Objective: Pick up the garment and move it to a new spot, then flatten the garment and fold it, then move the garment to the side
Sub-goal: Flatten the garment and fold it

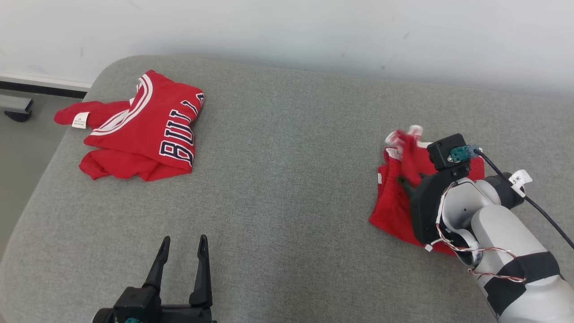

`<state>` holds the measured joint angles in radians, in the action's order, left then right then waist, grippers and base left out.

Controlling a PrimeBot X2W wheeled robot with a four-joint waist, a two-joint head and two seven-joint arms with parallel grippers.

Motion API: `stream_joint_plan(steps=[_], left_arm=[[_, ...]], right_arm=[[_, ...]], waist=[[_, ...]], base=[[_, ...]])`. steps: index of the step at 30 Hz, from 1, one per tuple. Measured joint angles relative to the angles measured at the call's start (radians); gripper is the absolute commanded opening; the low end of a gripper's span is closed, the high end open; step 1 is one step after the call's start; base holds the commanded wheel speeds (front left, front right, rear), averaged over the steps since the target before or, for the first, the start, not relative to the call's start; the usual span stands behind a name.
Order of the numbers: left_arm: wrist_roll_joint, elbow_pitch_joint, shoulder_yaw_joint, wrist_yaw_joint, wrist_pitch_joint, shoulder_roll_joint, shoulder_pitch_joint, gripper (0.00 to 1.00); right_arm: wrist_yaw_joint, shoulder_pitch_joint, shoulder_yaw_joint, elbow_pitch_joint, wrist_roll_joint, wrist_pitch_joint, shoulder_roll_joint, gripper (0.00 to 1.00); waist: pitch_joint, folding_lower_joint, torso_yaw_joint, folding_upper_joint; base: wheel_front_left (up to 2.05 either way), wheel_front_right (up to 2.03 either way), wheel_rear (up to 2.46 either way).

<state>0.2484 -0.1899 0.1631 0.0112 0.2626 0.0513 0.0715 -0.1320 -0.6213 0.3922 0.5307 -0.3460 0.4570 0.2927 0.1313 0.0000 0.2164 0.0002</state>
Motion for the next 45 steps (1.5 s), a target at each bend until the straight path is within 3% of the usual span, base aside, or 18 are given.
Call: stream_joint_plan(steps=[8, 17, 24, 25, 27, 28, 34, 45], left_arm=[[-0.016, 0.000, -0.019, 0.000, 0.000, 0.000, -0.008, 1.00], [-0.023, -0.007, -0.016, 0.015, 0.000, 0.000, -0.010, 1.00], [-0.018, -0.011, -0.008, 0.015, 0.000, 0.000, -0.005, 1.00], [-0.016, -0.011, -0.005, 0.015, 0.000, 0.000, -0.003, 1.00], [-0.014, -0.012, 0.000, 0.016, 0.000, 0.000, 0.002, 1.00], [-0.012, -0.013, 0.002, 0.016, 0.000, 0.000, 0.003, 1.00], [-0.009, -0.018, 0.003, 0.015, 0.000, 0.000, 0.008, 1.00], [0.000, -0.027, 0.009, 0.014, 0.000, 0.000, 0.012, 1.00]], right_arm=[[0.000, -0.019, 0.018, -0.052, -0.077, -0.048, 0.020, 1.00], [0.000, 0.071, -0.119, -0.087, -0.035, -0.097, 0.124, 1.00], [0.000, 0.168, -0.195, -0.059, 0.039, -0.156, 0.099, 1.00], [0.000, 0.174, -0.199, -0.052, 0.049, -0.165, 0.090, 0.82], [0.000, 0.176, -0.203, -0.039, 0.070, -0.178, 0.075, 0.06], [0.000, 0.176, -0.200, -0.031, 0.081, -0.185, 0.068, 0.00], [0.000, 0.159, -0.136, 0.006, 0.113, -0.184, 0.015, 0.00], [0.000, 0.118, 0.128, 0.078, 0.091, -0.216, -0.090, 0.00]], waist=[[-0.006, 0.0000, -0.024, -0.0001], [-0.012, 0.0000, -0.063, -0.0001], [-0.001, 0.0000, -0.068, -0.0001], [0.001, 0.0000, -0.067, 0.0000], [0.005, 0.0000, -0.063, -0.0001], [0.007, 0.0000, -0.060, 0.0000], [0.017, 0.0001, -0.044, -0.0001], [0.017, 0.0000, -0.021, -0.0001]], base=[[0.00, 0.00, 0.00], [0.00, 0.00, 0.00], [0.00, 0.00, 0.00], [0.00, 0.00, 0.00], [0.00, 0.00, 0.00], [0.00, 0.00, 0.00], [0.00, 0.00, 0.00], [0.00, 0.00, 0.00]])
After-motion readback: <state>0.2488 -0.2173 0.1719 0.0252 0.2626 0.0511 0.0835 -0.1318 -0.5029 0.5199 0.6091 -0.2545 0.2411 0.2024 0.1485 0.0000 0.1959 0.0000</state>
